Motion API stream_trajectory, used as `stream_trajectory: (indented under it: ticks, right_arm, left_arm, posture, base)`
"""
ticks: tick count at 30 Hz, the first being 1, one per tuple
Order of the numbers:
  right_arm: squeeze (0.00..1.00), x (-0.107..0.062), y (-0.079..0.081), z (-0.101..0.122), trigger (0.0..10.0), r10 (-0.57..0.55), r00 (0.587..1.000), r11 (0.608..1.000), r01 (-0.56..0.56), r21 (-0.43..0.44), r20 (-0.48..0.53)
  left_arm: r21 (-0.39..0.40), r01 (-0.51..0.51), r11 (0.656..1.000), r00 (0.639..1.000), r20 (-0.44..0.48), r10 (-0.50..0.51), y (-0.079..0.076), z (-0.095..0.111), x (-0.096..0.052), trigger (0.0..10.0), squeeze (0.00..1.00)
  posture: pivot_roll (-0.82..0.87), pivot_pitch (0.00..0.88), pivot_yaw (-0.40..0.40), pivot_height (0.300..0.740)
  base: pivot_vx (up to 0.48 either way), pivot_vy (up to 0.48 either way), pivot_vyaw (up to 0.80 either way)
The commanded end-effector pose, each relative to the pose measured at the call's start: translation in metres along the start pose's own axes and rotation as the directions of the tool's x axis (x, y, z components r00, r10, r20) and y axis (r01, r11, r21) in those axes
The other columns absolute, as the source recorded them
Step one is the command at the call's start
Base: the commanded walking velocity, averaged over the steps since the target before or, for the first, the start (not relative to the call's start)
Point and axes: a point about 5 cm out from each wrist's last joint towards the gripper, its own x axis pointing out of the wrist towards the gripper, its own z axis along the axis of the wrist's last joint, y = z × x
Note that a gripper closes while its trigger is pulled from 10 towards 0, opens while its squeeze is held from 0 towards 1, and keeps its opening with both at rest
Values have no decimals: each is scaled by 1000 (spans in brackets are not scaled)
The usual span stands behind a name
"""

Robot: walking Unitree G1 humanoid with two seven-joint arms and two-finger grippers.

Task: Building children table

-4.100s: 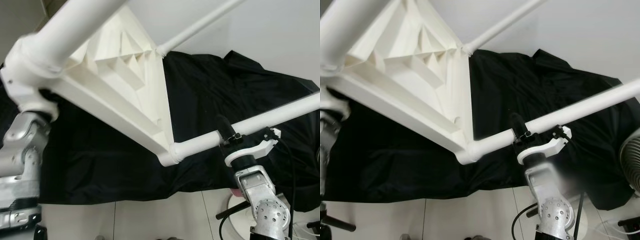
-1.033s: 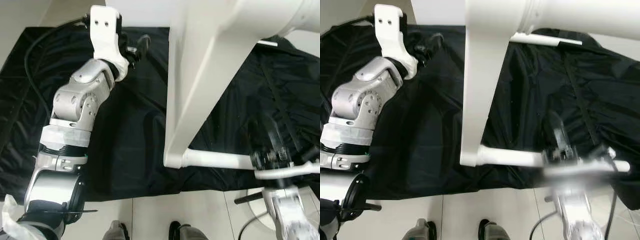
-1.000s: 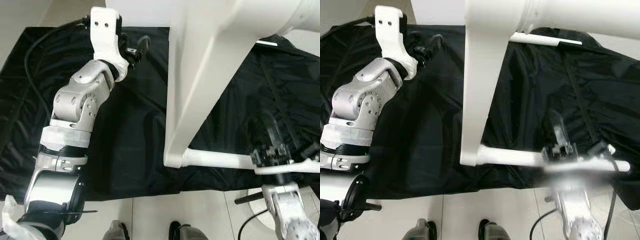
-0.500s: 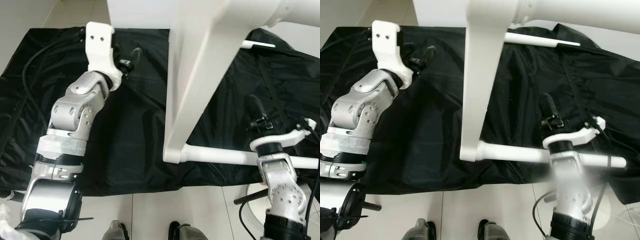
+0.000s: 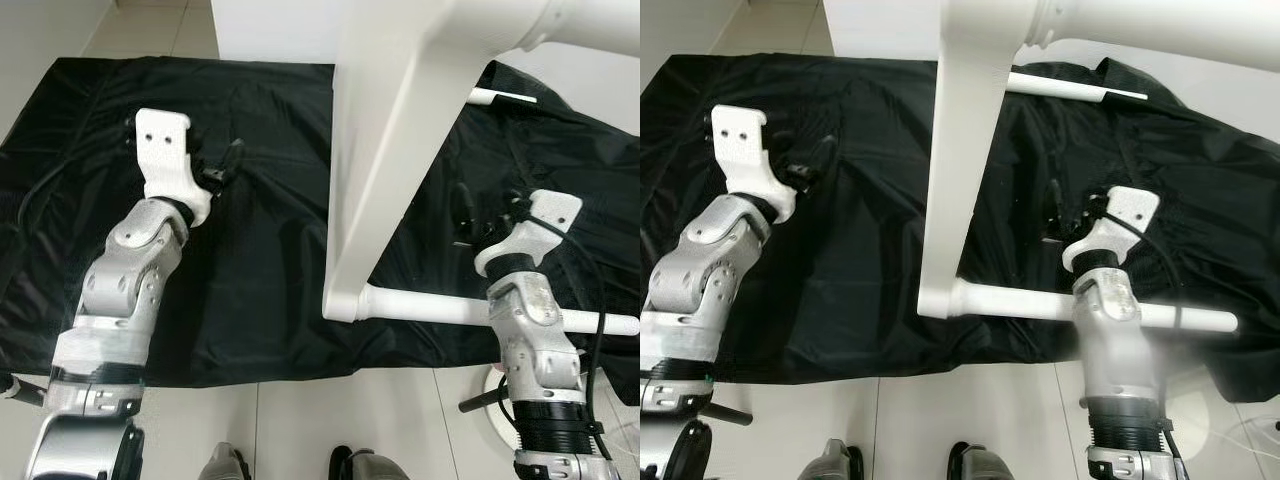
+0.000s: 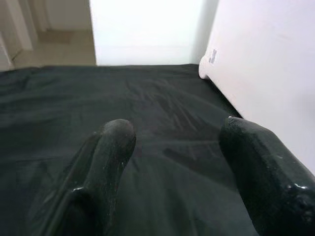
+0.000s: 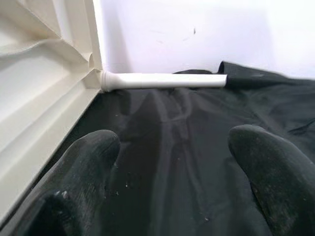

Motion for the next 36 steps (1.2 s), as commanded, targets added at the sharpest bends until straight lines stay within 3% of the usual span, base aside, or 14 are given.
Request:
stream_trajectory:
  ticks: [1,2,10,16,21,30,36]
  right_arm:
    - [0,-3,-1,-6,10000,-10,1000,1000,10,-21,-16]
    - [0,-9,5,-12,10000,-4,1000,998,2,-61,-18]
    - [0,-13,17,-29,10000,3,999,995,-7,-102,-45]
    - [0,-4,35,-39,10000,76,995,993,-81,-87,-57]
    - [0,0,44,-47,10000,142,987,984,-148,-95,-71]
    - [0,6,50,-54,10000,194,978,975,-201,-98,-75]
    - [0,17,64,-56,10000,259,964,962,-263,-70,-60]
  left_arm:
    - [6,84,996,996,12,-84,-3,0,-2,10000,0]
    - [-36,63,997,998,14,-63,-1,-7,-11,10000,0]
    - [-36,98,995,995,-4,-99,-6,-26,-32,10000,0]
    - [2,212,977,977,-3,-212,-13,-31,-54,10000,0]
    - [77,290,954,957,-41,-288,-22,-40,-65,10000,0]
    - [104,385,917,921,-101,-375,-30,-52,-76,10000,0]
    - [118,436,892,897,-132,-421,-31,-55,-84,10000,0]
  posture:
    - [-12,135,-57,740]
    - [-15,135,-50,740]
    - [-12,136,-42,740]
    - [9,141,-43,740]
    - [34,140,-49,740]
    - [17,140,-34,740]
    - [16,144,-19,740]
  base:
    - [0,0,0]
    - [0,0,0]
    - [0,0,0]
    - [0,0,0]
    - [0,0,0]
    - [0,0,0]
    - [0,0,0]
